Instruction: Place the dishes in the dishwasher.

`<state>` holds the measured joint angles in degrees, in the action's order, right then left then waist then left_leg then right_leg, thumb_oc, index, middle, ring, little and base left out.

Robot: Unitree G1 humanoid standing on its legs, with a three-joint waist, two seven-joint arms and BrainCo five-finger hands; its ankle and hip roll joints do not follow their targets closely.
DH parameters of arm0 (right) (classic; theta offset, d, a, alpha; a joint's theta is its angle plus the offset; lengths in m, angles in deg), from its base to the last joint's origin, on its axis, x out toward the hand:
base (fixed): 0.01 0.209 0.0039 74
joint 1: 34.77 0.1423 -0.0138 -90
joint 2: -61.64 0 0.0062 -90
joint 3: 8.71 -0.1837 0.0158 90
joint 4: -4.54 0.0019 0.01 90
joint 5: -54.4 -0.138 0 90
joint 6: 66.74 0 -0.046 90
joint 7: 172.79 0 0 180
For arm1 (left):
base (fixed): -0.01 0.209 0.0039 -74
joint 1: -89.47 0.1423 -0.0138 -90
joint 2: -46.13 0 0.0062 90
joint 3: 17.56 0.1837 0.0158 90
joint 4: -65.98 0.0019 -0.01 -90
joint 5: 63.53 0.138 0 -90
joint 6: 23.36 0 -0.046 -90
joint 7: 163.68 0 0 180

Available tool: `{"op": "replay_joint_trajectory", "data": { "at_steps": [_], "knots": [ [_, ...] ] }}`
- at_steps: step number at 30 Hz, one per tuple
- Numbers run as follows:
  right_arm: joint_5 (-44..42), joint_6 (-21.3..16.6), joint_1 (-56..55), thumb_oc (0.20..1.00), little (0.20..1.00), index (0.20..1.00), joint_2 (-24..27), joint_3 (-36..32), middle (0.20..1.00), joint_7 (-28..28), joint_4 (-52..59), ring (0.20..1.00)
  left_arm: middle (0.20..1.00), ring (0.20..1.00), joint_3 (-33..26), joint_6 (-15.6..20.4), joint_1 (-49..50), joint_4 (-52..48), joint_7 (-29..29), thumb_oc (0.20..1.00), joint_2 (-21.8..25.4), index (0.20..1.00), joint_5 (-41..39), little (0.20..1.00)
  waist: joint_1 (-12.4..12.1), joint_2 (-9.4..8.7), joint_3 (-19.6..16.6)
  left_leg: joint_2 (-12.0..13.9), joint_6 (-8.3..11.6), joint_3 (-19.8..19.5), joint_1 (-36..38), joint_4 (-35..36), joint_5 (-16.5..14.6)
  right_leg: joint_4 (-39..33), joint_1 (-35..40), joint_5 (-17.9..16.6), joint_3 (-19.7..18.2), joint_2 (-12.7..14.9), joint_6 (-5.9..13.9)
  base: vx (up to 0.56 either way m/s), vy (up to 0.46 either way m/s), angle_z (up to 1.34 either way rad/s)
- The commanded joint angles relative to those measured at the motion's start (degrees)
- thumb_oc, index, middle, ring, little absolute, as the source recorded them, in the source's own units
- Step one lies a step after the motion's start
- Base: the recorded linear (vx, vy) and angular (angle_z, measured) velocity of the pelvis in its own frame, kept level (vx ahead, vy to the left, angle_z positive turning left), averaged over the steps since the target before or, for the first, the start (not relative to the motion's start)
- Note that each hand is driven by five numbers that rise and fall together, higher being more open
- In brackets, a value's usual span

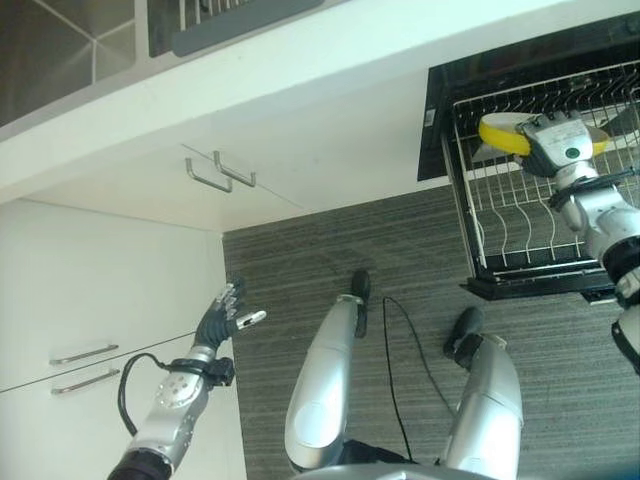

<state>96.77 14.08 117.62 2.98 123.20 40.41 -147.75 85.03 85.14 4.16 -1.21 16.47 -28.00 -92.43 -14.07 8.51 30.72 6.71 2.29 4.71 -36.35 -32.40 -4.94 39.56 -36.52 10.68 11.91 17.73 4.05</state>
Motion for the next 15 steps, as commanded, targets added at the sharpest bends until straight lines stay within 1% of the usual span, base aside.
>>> {"op": "replay_joint_trajectory", "data": {
  "at_steps": [1, 4, 9, 15],
  "knots": [
    [-6.68, 2.00, -1.20, 1.000, 1.000, 1.000, -0.72, 0.47, 1.000, -11.33, -3.30, 1.000, 1.000, 1.000, -1.82, 0.06, 1.54, -1.67, -0.17, 1.000, 3.53, 1.000, -1.63, 1.000, -1.51, -0.23, -0.92, 1.96, 1.09, -5.15, 0.35, 1.00, -1.87, 0.09, 0.75, -0.88, 0.05, 5.23, 3.15, 0.00, 0.000, 0.00],
    [-7.48, 2.53, -1.74, 1.000, 1.000, 1.000, -1.10, -0.15, 1.000, -13.84, -3.79, 1.000, 1.000, 1.000, -1.91, -1.03, 1.38, -2.92, -0.38, 1.000, 3.89, 1.000, -1.48, 1.000, -1.54, -0.31, -0.92, 1.96, 1.01, -5.26, 0.13, 0.64, -2.00, 0.40, 0.62, -0.82, 0.11, 5.21, 3.03, 0.00, 0.000, 0.00],
    [-8.22, 2.26, -2.52, 1.000, 1.000, 1.000, -1.29, -1.29, 1.000, -16.43, -4.27, 1.000, 1.000, 1.000, -2.09, -1.75, 1.27, -3.40, -0.39, 1.000, 3.89, 1.000, -1.00, 1.000, -1.55, -0.61, -0.92, 2.01, 0.94, -5.24, 0.37, 0.28, -2.19, 0.78, 0.90, -0.69, 0.30, 5.16, 2.94, 0.00, 0.000, 0.00],
    [-8.84, 1.83, -3.24, 1.000, 1.000, 1.000, -1.35, -2.14, 1.000, -16.87, -4.04, 1.000, 1.000, 1.000, -2.09, -2.48, 1.14, -4.02, -0.66, 1.000, 4.02, 1.000, -0.55, 1.000, -1.49, -0.97, -0.92, 2.05, 0.78, -5.27, 0.33, -0.05, -2.35, 0.96, 0.97, -0.70, 0.51, 5.07, 2.82, 0.00, 0.000, 0.00]
  ]
}}
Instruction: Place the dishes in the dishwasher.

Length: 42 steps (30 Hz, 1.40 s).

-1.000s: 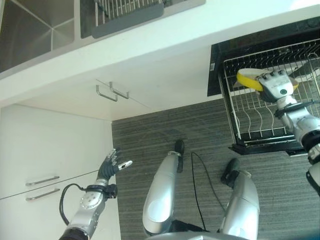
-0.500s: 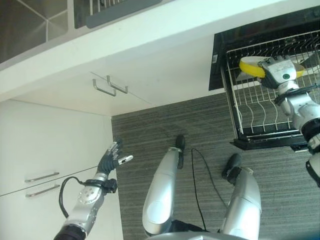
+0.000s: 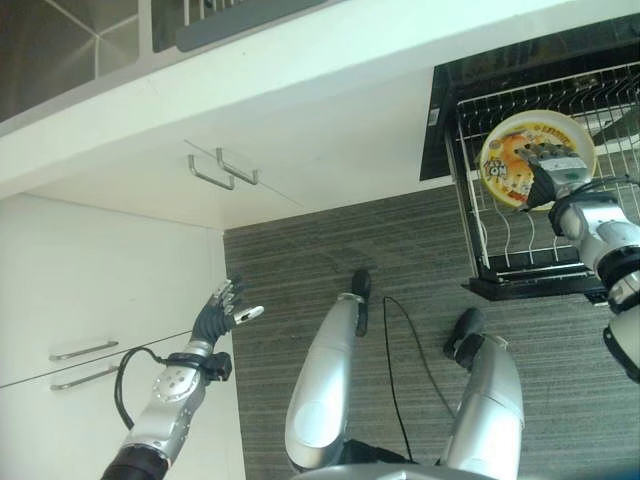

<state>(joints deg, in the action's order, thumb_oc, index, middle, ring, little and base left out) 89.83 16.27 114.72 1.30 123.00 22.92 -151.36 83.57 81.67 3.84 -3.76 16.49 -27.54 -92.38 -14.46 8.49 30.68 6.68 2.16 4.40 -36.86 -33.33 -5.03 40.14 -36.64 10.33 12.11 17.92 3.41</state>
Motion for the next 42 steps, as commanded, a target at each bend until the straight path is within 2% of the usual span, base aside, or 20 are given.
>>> {"op": "replay_joint_trajectory", "data": {
  "at_steps": [1, 5, 6, 7, 11, 14, 17, 18, 20, 23, 25, 28, 31, 33, 34, 35, 37, 39, 41, 42],
  "knots": [
    [-2.16, -0.41, -0.47, 1.000, 1.000, 1.000, 0.43, -2.02, 1.000, 0.41, -0.26, 1.000, 1.000, 1.000, -0.80, 0.74, 1.48, -1.63, -0.55, 1.000, 3.57, 1.000, -0.55, 1.000, -1.07, -1.00, -0.89, 2.05, 0.88, -4.91, 0.98, 0.88, -2.26, 0.35, 1.20, -0.38, 0.33, 4.85, 3.44, 0.00, 0.000, 0.00],
    [-4.15, -0.69, -1.01, 1.000, 1.000, 1.000, 0.23, -2.60, 1.000, 1.08, 0.03, 1.000, 1.000, 1.000, -0.75, 0.44, 1.54, -2.25, -0.78, 1.000, 3.73, 1.000, -0.47, 1.000, -1.05, -1.08, -0.89, 2.16, 0.88, -4.89, 1.07, 0.91, -2.25, 0.17, 1.31, -0.57, 0.38, 4.85, 3.52, 0.00, 0.000, 0.00],
    [-9.24, -0.91, -0.98, 1.000, 1.000, 1.000, 0.18, -3.83, 1.000, 1.71, 0.71, 1.000, 1.000, 1.000, -0.82, 0.55, 1.57, -2.12, -0.68, 1.000, 3.70, 1.000, -0.91, 1.000, -0.86, -1.09, -0.89, 2.22, 0.88, -4.80, 1.32, 1.06, -2.12, 0.03, 1.51, -0.65, 0.28, 4.71, 3.45, 0.00, 0.000, 0.00],
    [-9.39, -0.92, -1.01, 1.000, 1.000, 1.000, 0.16, -3.94, 1.000, 1.76, 0.78, 1.000, 1.000, 1.000, -0.83, 0.53, 1.58, -2.15, -0.69, 1.000, 3.68, 1.000, -0.91, 1.000, -0.84, -1.08, -0.89, 2.22, 0.89, -4.79, 1.35, 1.09, -2.11, 0.01, 1.53, -0.65, 0.27, 4.70, 3.45, 0.01, 0.061, -0.01],
    [-21.57, -0.96, -3.11, 1.000, 1.000, 1.000, 0.56, -8.99, 1.000, 3.00, 4.28, 1.000, 1.000, 1.000, -1.67, 0.52, 2.79, -3.21, -0.71, 1.000, 3.07, 1.000, -1.10, 1.000, -0.13, -1.36, -0.89, 2.51, 0.95, -4.43, 2.14, 1.43, -2.13, -0.47, 2.27, -0.69, 0.15, 4.38, 3.22, 0.02, 0.064, 0.00],
    [-32.40, 2.20, -6.68, 1.000, 1.000, 1.000, 0.62, -14.64, 1.000, 3.81, 9.09, 1.000, 1.000, 1.000, -2.62, -0.09, 4.01, -4.84, -1.37, 1.000, 2.66, 1.000, -1.06, 1.000, 0.50, -2.07, -0.89, 2.85, 1.03, -4.16, 2.94, 2.03, -2.07, -1.17, 3.11, -0.70, 0.08, 3.92, 2.97, 0.04, 0.059, 0.01],
    [-40.05, 4.34, -13.97, 1.000, 1.000, 1.000, 0.37, -23.06, 1.000, 5.14, 20.53, 1.000, 1.000, 1.000, -4.57, -1.59, 5.87, -7.58, -2.24, 1.000, 2.39, 1.000, -0.26, 1.000, 1.35, -3.87, -0.89, 3.32, 0.98, -4.18, 4.01, 2.57, -2.21, -2.17, 4.72, -0.72, 0.47, 3.26, 2.83, 0.06, -0.002, -0.03],
    [-41.48, 5.16, -19.33, 1.000, 1.000, 1.000, 0.01, -27.66, 1.000, 5.08, 27.80, 1.000, 1.000, 1.000, -5.68, -2.75, 6.70, -9.14, -3.32, 1.000, 1.75, 1.000, 0.64, 1.000, 1.95, -5.31, -0.89, 3.75, 0.80, -4.34, 4.66, 2.60, -2.28, -2.62, 5.78, -0.87, 0.76, 2.81, 2.76, 0.07, -0.031, -0.03],
    [-42.88, 6.26, -23.27, 1.000, 1.000, 1.000, -0.74, -30.43, 1.000, 5.18, 33.01, 1.000, 1.000, 1.000, -6.33, -3.13, 7.32, -9.86, -3.77, 1.000, 1.37, 1.000, 1.25, 1.000, 2.39, -6.33, -0.89, 4.10, 0.72, -4.37, 5.44, 2.72, -2.33, -3.04, 6.81, -0.97, 0.92, 2.50, 2.76, 0.06, -0.025, -0.04],
    [-52.13, 7.53, -30.51, 1.000, 1.000, 1.000, -4.42, -36.61, 1.000, 6.48, 44.05, 1.000, 1.000, 1.000, -7.41, -3.67, 7.99, -10.84, -5.53, 1.000, 0.20, 1.000, 2.65, 1.000, 3.58, -8.10, -0.89, 4.88, 0.63, -4.00, 7.38, 3.57, -2.27, -4.71, 9.30, -1.26, 1.22, 1.38, 2.74, 0.06, -0.023, -0.08],
    [-51.27, 7.23, -35.54, 1.000, 1.000, 1.000, -8.60, -39.41, 1.000, 7.66, 53.57, 1.000, 1.000, 1.000, -8.24, -3.38, 8.18, -10.61, -6.96, 1.000, -1.12, 1.000, 3.03, 1.000, 4.70, -9.25, -0.89, 5.55, 0.81, -3.26, 9.57, 5.04, -1.95, -6.56, 11.60, -1.54, 1.41, 0.43, 2.81, 0.06, -0.005, -0.14],
    [-49.93, 7.77, -39.10, 1.000, 1.000, 1.000, -11.54, -41.14, 1.000, 7.02, 62.64, 1.000, 1.000, 1.000, -8.42, -3.49, 8.28, -11.12, -8.47, 1.000, -2.37, 1.000, 4.34, 1.000, 5.80, -10.26, -0.89, 6.16, 1.13, -2.36, 11.83, 6.44, -1.58, -9.00, 14.23, -1.99, 1.49, -0.63, 2.90, 0.04, 0.014, -0.14],
    [-53.05, 9.15, -42.52, 1.000, 1.000, 1.000, -12.79, -42.73, 1.000, 3.72, 69.96, 1.000, 1.000, 1.000, -8.84, -3.69, 7.75, -10.11, -9.66, 1.000, -3.72, 1.000, 4.97, 1.000, 7.05, -11.32, -0.89, 6.66, 1.68, -0.91, 15.06, 9.10, -0.41, -12.78, 17.78, -3.03, 1.37, -1.98, 2.94, 0.02, 0.032, -0.15],
    [-56.75, 7.04, -44.36, 1.000, 1.000, 1.000, -13.26, -43.36, 1.000, 0.59, 71.87, 1.000, 1.000, 1.000, -9.11, -3.66, 7.79, -9.53, -9.82, 1.000, -4.17, 1.000, 5.21, 1.000, 7.48, -11.86, -0.89, 6.86, 2.02, -0.10, 17.16, 10.44, -0.13, -14.69, 20.07, -3.25, 1.35, -2.56, 3.12, 0.02, 0.020, -0.12],
    [-56.64, 7.29, -45.75, 1.000, 1.000, 1.000, -13.49, -44.01, 1.000, -0.65, 73.33, 1.000, 1.000, 1.000, -9.25, -3.30, 8.00, -8.90, -9.84, 1.000, -4.49, 1.000, 5.52, 1.000, 7.82, -12.23, -1.26, 6.94, 2.22, 0.38, 18.22, 11.51, 0.23, -16.16, 21.31, -3.52, 1.36, -3.05, 3.19, 0.06, 0.019, -0.11],
    [-62.28, 6.97, -48.55, 1.000, 1.000, 1.000, -14.00, -45.27, 1.000, -4.53, 74.75, 1.000, 1.000, 1.000, -9.37, -2.48, 8.43, -7.14, -10.06, 1.000, -5.53, 1.000, 6.11, 1.000, 8.57, -13.13, -2.85, 7.08, 2.68, 1.61, 20.63, 14.45, 1.34, -20.37, 24.25, -4.61, 1.58, -4.05, 3.44, 0.06, 0.015, -0.10],
    [-64.42, 5.02, -50.55, 1.000, 1.000, 1.000, -15.21, -46.38, 1.000, -8.06, 75.83, 1.000, 1.000, 1.000, -9.08, -1.58, 8.62, -5.32, -10.51, 1.000, -6.32, 1.000, 6.72, 1.000, 9.14, -13.75, -4.34, 7.11, 3.07, 2.52, 22.69, 17.30, 2.39, -24.03, 26.63, -5.76, 1.72, -4.87, 3.69, 0.06, 0.001, -0.08],
    [-67.02, 3.56, -51.45, 1.000, 1.000, 1.000, -16.10, -46.97, 1.000, -9.53, 77.15, 1.000, 1.000, 1.000, -8.78, -1.27, 8.38, -3.77, -10.97, 1.000, -7.02, 1.000, 7.33, 1.000, 9.52, -14.19, -5.63, 7.13, 3.36, 3.23, 24.32, 19.64, 3.14, -26.90, 28.60, -6.55, 1.90, -5.32, 3.97, 0.06, -0.004, -0.13],
    [-66.85, 0.28, -52.62, 1.000, 1.000, 1.000, -17.02, -48.09, 1.000, -11.32, 78.23, 1.000, 1.000, 1.000, -8.61, -0.97, 8.36, -1.43, -11.07, 1.000, -8.04, 1.000, 8.29, 1.000, 10.07, -14.56, -8.00, 6.89, 3.68, 4.23, 27.10, 23.39, 4.15, -31.13, 31.56, -7.80, 1.97, -5.77, 4.55, 0.05, 0.010, -0.04],
    [-69.15, 0.78, -53.00, 1.000, 1.000, 1.000, -17.23, -48.61, 1.000, -11.06, 78.75, 1.000, 1.000, 1.000, -8.47, -0.93, 8.32, -0.37, -11.20, 1.000, -8.70, 1.000, 8.72, 1.000, 10.36, -14.58, -9.17, 6.75, 3.72, 4.63, 28.20, 24.87, 4.56, -32.51, 32.47, -8.33, 1.87, -5.89, 4.79, 0.05, 0.028, -0.05]
  ]
}}
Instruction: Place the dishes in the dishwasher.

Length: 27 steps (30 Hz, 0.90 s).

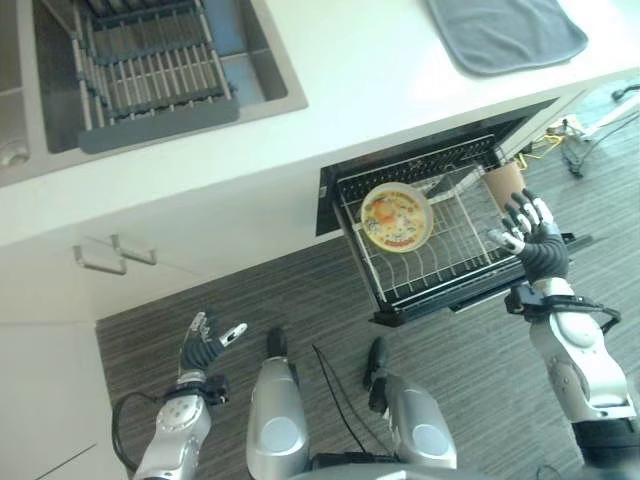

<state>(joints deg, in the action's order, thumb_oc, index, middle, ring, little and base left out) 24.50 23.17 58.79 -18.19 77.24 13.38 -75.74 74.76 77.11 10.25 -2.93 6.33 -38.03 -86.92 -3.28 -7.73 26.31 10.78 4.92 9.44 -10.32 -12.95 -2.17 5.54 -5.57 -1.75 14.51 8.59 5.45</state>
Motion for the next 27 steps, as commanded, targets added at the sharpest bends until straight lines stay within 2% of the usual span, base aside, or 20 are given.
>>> {"op": "replay_joint_trajectory", "data": {
  "at_steps": [1, 5, 9, 11, 17, 23, 24, 25, 26, 27],
  "knots": [
    [-6.12, -5.57, 2.51, 1.000, 1.000, 1.000, 1.62, -3.31, 1.000, -1.89, 3.12, 1.000, 1.000, 1.000, 0.48, 3.79, 1.82, 0.01, -0.89, 1.000, 1.12, 1.000, 3.68, 1.000, -0.58, 1.72, -5.99, 2.47, 1.02, -0.09, 2.78, 5.91, 2.14, 0.86, 2.26, 3.24, -0.70, 3.35, 2.85, 0.05, 0.046, -0.04],
    [-6.23, -3.18, 0.46, 1.000, 1.000, 1.000, -0.01, -6.45, 1.000, -0.45, -0.36, 1.000, 1.000, 1.000, 1.54, 5.19, 1.74, 5.62, -0.05, 1.000, -1.26, 1.000, 5.01, 1.000, 0.44, 2.82, -11.07, 2.47, 1.31, 1.40, 7.61, 11.00, 3.37, -3.62, 6.20, 1.64, -0.27, 3.75, 3.45, 0.05, 0.050, -0.07],
    [-5.03, -3.29, -0.72, 1.000, 1.000, 1.000, 0.95, -9.42, 1.000, 0.73, -3.22, 1.000, 1.000, 1.000, 1.33, 5.65, 0.89, 10.32, 0.91, 1.000, -2.04, 1.000, 5.81, 1.000, 1.21, 3.63, -13.66, 2.84, 1.92, 2.39, 11.09, 14.42, 4.20, -6.22, 8.80, 0.79, 0.73, 4.28, 4.10, 0.00, 0.003, 0.00],
    [-4.05, -2.73, -1.18, 1.000, 1.000, 1.000, 1.22, -10.82, 1.000, 3.01, -6.37, 1.000, 1.000, 1.000, 1.08, 6.12, 0.19, 13.37, 1.39, 1.000, -2.73, 1.000, 6.90, 1.000, 1.79, 4.08, -14.94, 3.14, 2.39, 3.31, 13.33, 16.79, 4.80, -8.10, 10.18, 0.09, 1.44, 4.53, 4.42, 0.01, -0.013, -0.07],
    [-3.01, 0.14, -2.91, 1.000, 1.000, 1.000, 0.82, -14.36, 1.000, 5.59, -15.52, 1.000, 1.000, 1.000, -0.27, 6.87, -0.80, 21.03, 1.76, 1.000, -4.65, 1.000, 9.69, 1.000, 3.37, 4.82, -16.86, 4.49, 3.58, 5.30, 15.99, 17.95, 4.68, -10.40, 12.22, -0.80, 3.45, 4.84, 4.85, -0.01, -0.051, -0.02],
    [-2.78, -0.87, -5.67, 1.000, 1.000, 1.000, 1.26, -18.05, 1.000, 10.31, -24.62, 1.000, 1.000, 1.000, -1.08, 8.14, -0.29, 25.86, 2.74, 1.000, -5.04, 1.000, 11.18, 1.000, 4.33, 5.19, -17.18, 4.68, 3.70, 5.75, 17.03, 17.95, 4.31, -10.11, 12.85, -0.35, 3.62, 4.33, 4.66, 0.03, -0.059, 0.00],
    [-2.62, -1.47, -6.07, 0.815, 0.815, 0.815, 1.18, -18.38, 0.815, 11.14, -26.91, 0.815, 1.000, 1.000, -1.21, 8.21, -0.28, 26.23, 3.01, 1.000, -4.80, 1.000, 11.08, 1.000, 4.44, 5.34, -17.10, 4.62, 3.66, 5.63, 17.22, 17.95, 4.26, -9.98, 12.92, -0.26, 3.44, 4.27, 4.65, 0.06, -0.041, 0.00],
    [-3.91, -2.24, -6.27, 0.460, 0.460, 0.460, 1.33, -18.72, 0.460, 11.57, -30.02, 0.460, 1.000, 1.000, -1.37, 8.49, -0.41, 26.92, 3.29, 1.000, -4.59, 1.000, 11.15, 1.000, 4.53, 5.51, -16.99, 4.59, 3.67, 5.55, 17.48, 17.95, 4.16, -9.91, 13.10, -0.15, 3.29, 4.20, 4.64, 0.06, -0.041, 0.01],
    [-4.62, -2.75, -6.37, 0.200, 0.200, 0.200, 1.22, -18.93, 0.200, 12.02, -32.11, 0.200, 1.000, 1.000, -1.34, 8.50, -0.51, 27.21, 3.36, 1.000, -4.40, 1.000, 11.00, 1.000, 4.57, 5.61, -16.97, 4.55, 3.64, 5.51, 17.64, 17.95, 4.07, -9.86, 13.21, -0.03, 3.23, 4.15, 4.61, 0.07, -0.042, 0.02],
    [-4.38, -3.38, -6.53, 0.200, 0.200, 0.200, 1.12, -18.90, 0.200, 12.47, -34.88, 0.200, 1.000, 1.000, -1.20, 8.53, -0.61, 27.47, 3.37, 1.000, -4.15, 1.000, 10.80, 1.000, 4.52, 5.72, -16.95, 4.46, 3.62, 5.41, 17.82, 17.95, 3.97, -9.84, 13.38, 0.05, 3.17, 4.09, 4.59, 0.07, -0.043, 0.02]
  ]
}}
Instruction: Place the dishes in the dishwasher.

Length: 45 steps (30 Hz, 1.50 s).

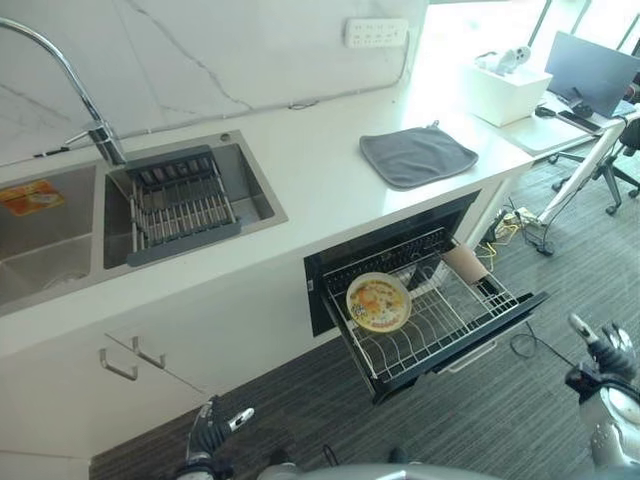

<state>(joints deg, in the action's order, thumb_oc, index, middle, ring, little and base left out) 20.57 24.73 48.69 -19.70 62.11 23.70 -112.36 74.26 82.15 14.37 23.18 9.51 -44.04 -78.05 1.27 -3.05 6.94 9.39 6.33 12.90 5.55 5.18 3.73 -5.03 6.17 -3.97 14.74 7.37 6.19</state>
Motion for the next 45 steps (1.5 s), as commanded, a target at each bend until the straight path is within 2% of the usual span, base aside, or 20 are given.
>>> {"op": "replay_joint_trajectory", "data": {
  "at_steps": [1, 2, 4, 6, 8, 11, 12, 18, 21, 22, 27, 33, 40, 45],
  "knots": [
    [-1.38, -5.28, 3.63, 0.200, 0.200, 0.200, 2.76, -3.68, 0.200, 1.97, -0.88, 0.200, 1.000, 1.000, -0.70, 3.45, -4.82, 1.51, 0.28, 1.000, 2.13, 1.000, 1.75, 1.000, -0.10, 1.14, 2.49, 5.76, 2.17, 1.88, 2.18, -0.18, -2.03, 0.74, 1.82, 2.30, 2.97, 5.27, 3.85, 0.13, -0.068, 0.02],
    [-1.42, -5.60, 3.36, 0.200, 0.200, 0.200, 2.91, -2.71, 0.200, 2.04, -7.25, 0.200, 1.000, 1.000, -0.52, 3.17, -4.76, 1.44, 0.41, 1.000, 2.81, 1.000, 1.48, 1.000, -0.40, 1.35, 2.57, 5.49, 2.03, 1.53, 2.56, -0.18, -2.23, 1.20, 2.01, 2.58, 2.87, 5.18, 3.76, 0.13, -0.072, -0.01],
    [-2.28, -5.34, 3.76, 0.200, 0.200, 0.200, 3.24, -2.02, 0.200, 1.18, -12.49, 0.200, 1.000, 1.000, -0.21, 2.76, -4.96, 1.43, 0.50, 1.000, 3.47, 1.000, 1.34, 1.000, -0.84, 1.49, 2.70, 5.22, 1.93, 1.12, 2.73, -0.18, -2.37, 1.53, 2.17, 2.84, 3.03, 5.12, 3.69, 0.11, -0.065, 0.07],
    [-5.19, -7.05, 5.36, 0.200, 0.200, 0.200, 4.02, -1.52, 0.200, -3.67, -23.81, 0.200, 1.000, 1.000, 0.28, 2.68, -5.25, 2.16, 1.05, 1.000, 4.33, 1.000, 1.47, 1.000, -1.86, 1.81, 3.04, 4.73, 1.60, 0.34, 3.04, -0.31, -2.57, 2.54, 2.31, 3.52, 3.21, 5.02, 3.45, 0.12, -0.066, 0.12],
    [-6.32, -7.44, 6.44, 0.200, 0.200, 0.200, 4.31, -1.27, 0.200, -6.47, -29.24, 0.200, 1.000, 1.000, 0.64, 2.53, -5.34, 2.37, 1.46, 1.000, 4.72, 1.000, 1.91, 1.000, -2.61, 2.02, 3.32, 4.28, 1.30, -0.33, 3.12, -0.79, -2.83, 3.38, 2.52, 4.10, 3.28, 4.95, 3.20, 0.12, -0.054, 0.10],
    [-9.73, -7.06, 9.05, 0.200, 0.200, 0.200, 4.43, 0.20, 0.200, -10.63, -37.21, 0.200, 1.000, 1.000, 1.91, 1.77, -5.58, 1.45, 2.17, 1.000, 5.99, 1.000, 1.76, 1.000, -4.13, 2.68, 4.47, 3.15, 0.65, -2.51, 1.35, -4.73, -4.08, 7.35, 1.79, 6.28, 3.15, 4.75, 2.22, 0.08, -0.025, 0.12],
    [-13.24, -5.87, 10.40, 0.200, 0.200, 0.200, 3.86, 0.71, 0.200, -12.97, -39.97, 0.200, 1.000, 1.000, 2.61, 1.66, -6.12, 0.98, 2.13, 1.000, 6.50, 1.000, 1.34, 1.000, -4.81, 2.94, 5.47, 2.43, 0.29, -3.70, -0.51, -7.98, -4.98, 10.63, 0.72, 7.75, 3.25, 4.54, 1.58, 0.03, -0.010, 0.16],
    [-20.11, -1.29, 15.87, 0.200, 0.200, 0.200, 5.21, 1.98, 0.200, -16.82, -42.26, 0.200, 1.000, 1.000, 4.14, 0.40, -9.23, -3.20, 2.32, 1.000, 8.94, 1.000, -2.12, 1.000, -6.61, 3.18, 10.20, 1.92, 0.01, -7.77, -9.99, -22.46, -9.65, 22.85, -6.33, 12.29, 1.98, 5.94, -0.45, -0.07, -0.012, 0.23],
    [-23.49, 1.22, 17.80, 0.200, 0.200, 0.200, 5.94, 1.73, 0.200, -19.34, -42.89, 0.200, 1.000, 1.000, 4.65, 0.15, -9.56, -4.42, 1.57, 1.000, 9.09, 1.000, -3.62, 1.000, -7.10, 3.44, 11.32, 2.44, -0.26, -8.34, -13.50, -28.29, -11.88, 29.49, -9.63, 14.28, 1.84, 7.54, -1.19, -0.06, 0.028, 0.07],
    [-25.89, 2.84, 18.70, 0.200, 0.200, 0.200, 6.68, 0.95, 0.200, -21.65, -43.86, 0.200, 1.000, 1.000, 4.99, 0.00, -9.41, -5.01, 1.19, 1.000, 9.35, 1.000, -4.04, 1.000, -7.67, 3.50, 11.93, 2.56, -0.37, -8.86, -16.21, -32.42, -13.47, 34.02, -12.06, 15.37, 2.22, 8.90, -1.45, -0.03, 0.008, -0.02],
    [-25.80, 5.57, 20.34, 0.200, 0.200, 0.200, 8.42, 1.29, 0.200, -23.80, -44.86, 0.200, 1.000, 1.000, 5.57, 0.33, -8.57, -5.78, 0.45, 1.000, 9.79, 1.000, -4.65, 1.000, -7.98, 3.85, 12.45, 2.98, -0.42, -9.34, -19.42, -37.59, -15.21, 39.86, -15.61, 16.67, 1.91, 10.26, -1.79, -0.04, 0.007, 0.09],
    [-29.39, 8.31, 21.51, 0.200, 0.200, 0.200, 8.50, 1.13, 0.200, -23.44, -47.03, 0.200, 1.000, 1.000, 6.00, 1.40, -7.93, -6.47, -0.80, 1.000, 9.77, 1.000, -5.47, 1.000, -7.99, 4.52, 12.94, 3.48, -0.45, -9.15, -21.09, -40.78, -16.27, 44.29, -18.56, 17.57, 1.18, 11.60, -1.50, -0.01, -0.001, -0.03],
    [-28.99, 8.26, 24.12, 0.200, 0.200, 0.200, 8.79, 2.61, 0.200, -22.95, -47.76, 0.200, 1.000, 1.000, 7.94, 1.52, -9.09, -9.22, -2.56, 1.000, 10.63, 1.000, -7.67, 1.000, -7.47, 6.39, 15.35, 3.43, -0.15, -9.40, -25.58, -44.01, -17.08, 48.86, -24.84, 17.92, -0.58, 14.05, -0.67, -0.07, 0.015, 0.00],
    [-27.48, 7.08, 28.80, 0.200, 0.200, 0.200, 12.56, 3.98, 0.200, -23.54, -46.34, 0.200, 1.000, 1.000, 9.20, 0.12, -10.45, -13.48, -2.79, 1.000, 12.24, 1.000, -9.96, 1.000, -7.61, 8.00, 17.89, 2.56, -0.19, -9.77, -30.83, -46.35, -17.74, 53.06, -32.17, 18.59, -3.46, 16.04, 0.22, -0.12, 0.032, 0.04]
  ]
}}
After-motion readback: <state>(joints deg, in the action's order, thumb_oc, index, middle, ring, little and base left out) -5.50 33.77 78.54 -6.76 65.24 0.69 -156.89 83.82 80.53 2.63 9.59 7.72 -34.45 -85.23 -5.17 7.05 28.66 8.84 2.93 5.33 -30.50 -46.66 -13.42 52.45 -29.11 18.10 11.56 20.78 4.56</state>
